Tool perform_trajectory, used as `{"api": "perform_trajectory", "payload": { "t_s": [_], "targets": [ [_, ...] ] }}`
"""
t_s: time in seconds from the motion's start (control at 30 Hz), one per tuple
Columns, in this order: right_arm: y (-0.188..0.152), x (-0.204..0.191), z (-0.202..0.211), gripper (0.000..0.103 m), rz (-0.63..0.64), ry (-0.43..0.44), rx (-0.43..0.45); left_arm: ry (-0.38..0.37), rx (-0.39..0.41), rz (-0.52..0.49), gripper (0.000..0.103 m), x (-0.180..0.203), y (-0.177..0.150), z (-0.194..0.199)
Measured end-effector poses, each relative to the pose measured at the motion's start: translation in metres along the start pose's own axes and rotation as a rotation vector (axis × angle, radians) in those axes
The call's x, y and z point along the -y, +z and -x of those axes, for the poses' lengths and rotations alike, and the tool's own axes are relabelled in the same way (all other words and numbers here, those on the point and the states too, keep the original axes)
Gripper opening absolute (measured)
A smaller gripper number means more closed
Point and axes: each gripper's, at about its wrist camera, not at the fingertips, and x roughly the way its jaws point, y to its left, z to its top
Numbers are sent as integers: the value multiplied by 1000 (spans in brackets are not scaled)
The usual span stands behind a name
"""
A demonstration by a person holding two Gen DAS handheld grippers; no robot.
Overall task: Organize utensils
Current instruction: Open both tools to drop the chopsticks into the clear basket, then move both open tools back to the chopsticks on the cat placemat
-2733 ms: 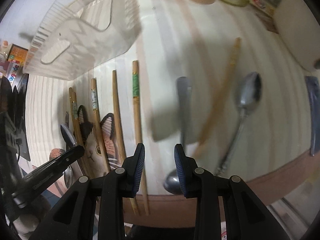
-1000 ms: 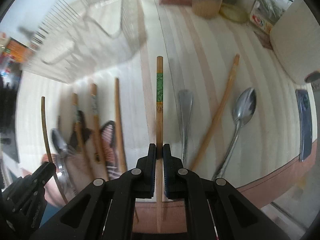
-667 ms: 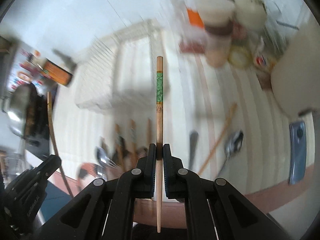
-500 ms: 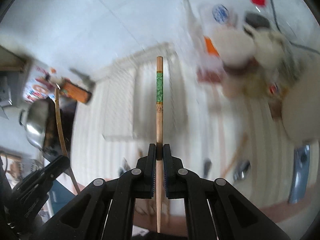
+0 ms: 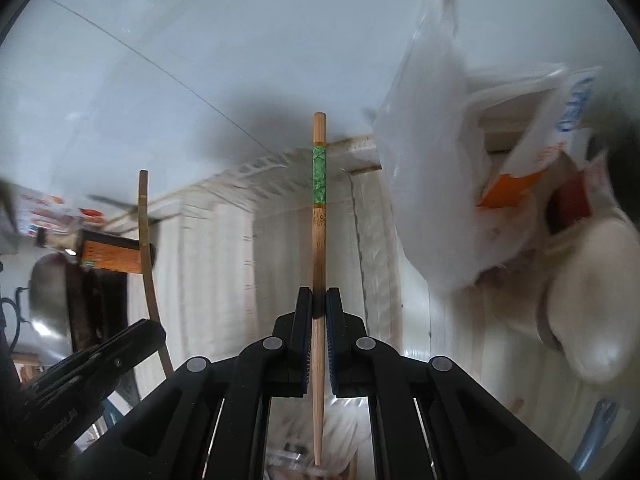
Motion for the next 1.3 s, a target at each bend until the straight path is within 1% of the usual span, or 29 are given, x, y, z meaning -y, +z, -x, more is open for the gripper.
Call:
{"api": "perform_trajectory", "payload": {
  "t_s": [0.03,0.1,0.13,0.17,0.2,0.23,0.27,0.3,0.33,0.37,0.4,0.43,0.47,0.5,0.57,0.67,0.8,0.87,0.93,0.97,1.07,1.1,1.17,1.23,1.3],
  "targets": [
    [3,1,-8,7,1,-8,-13,7,-14,4,5,-1,2,-7],
    [4,4,-23,8,-12,-6,-66,24,-30,11,5,-3,3,-16],
    [3,5,-24,13,-14,-4,-68,28,-36,11,7,-5,1,-18],
    [2,7,-23,22,-9,-8,-58,33,-30,14,8,-5,0,-18],
    [-1,9,-21,28,-5,-18,-43,40,-19,19,8,-7,-3,-16],
    [-3,10,-19,38,-2,-29,-28,54,-10,16,11,-8,-5,-15],
    [-7,11,-16,41,1,-33,-18,80,-1,2,14,-9,-8,-14],
    [-12,12,-11,41,5,-37,-6,102,10,-4,16,-10,-10,-12],
    [-16,12,-6,41,8,-41,4,139,33,-18,23,-10,-15,-8],
    [-23,13,0,43,14,-56,22,163,55,-27,34,-10,-20,-4],
    [-30,13,6,46,23,-74,44,185,77,-28,42,-11,-26,1],
    [-37,11,10,50,27,-87,59,210,108,-29,56,-13,-33,8],
    [-45,13,19,54,31,-109,82,222,135,-37,65,-13,-40,13],
    [-50,15,25,56,31,-122,99,234,157,-40,69,-15,-46,17],
    [-68,17,38,67,27,-152,135,269,215,-42,88,-17,-61,29],
    [-97,18,52,73,16,-177,173,296,280,-44,103,-22,-84,41],
    [-132,26,59,77,0,-170,184,316,308,-55,103,-28,-112,48],
    [-152,29,57,77,-2,-169,178,342,313,-56,103,-33,-128,48],
    [-173,32,50,77,-1,-154,156,346,301,-45,103,-38,-142,45],
    [-184,35,46,77,-6,-145,138,362,292,-38,103,-42,-153,42],
    [-222,41,22,77,-12,-118,71,389,263,-16,103,-54,-180,32],
    [-232,42,12,75,-12,-115,47,399,251,-17,103,-58,-190,27],
    [-251,45,-14,56,-29,-88,-20,413,202,-21,103,-67,-210,13],
    [-265,47,-36,46,-53,-63,-80,424,152,-13,103,-76,-227,0],
    [-275,44,-54,43,-47,-58,-107,422,115,-11,103,-82,-236,-9]
  ]
}}
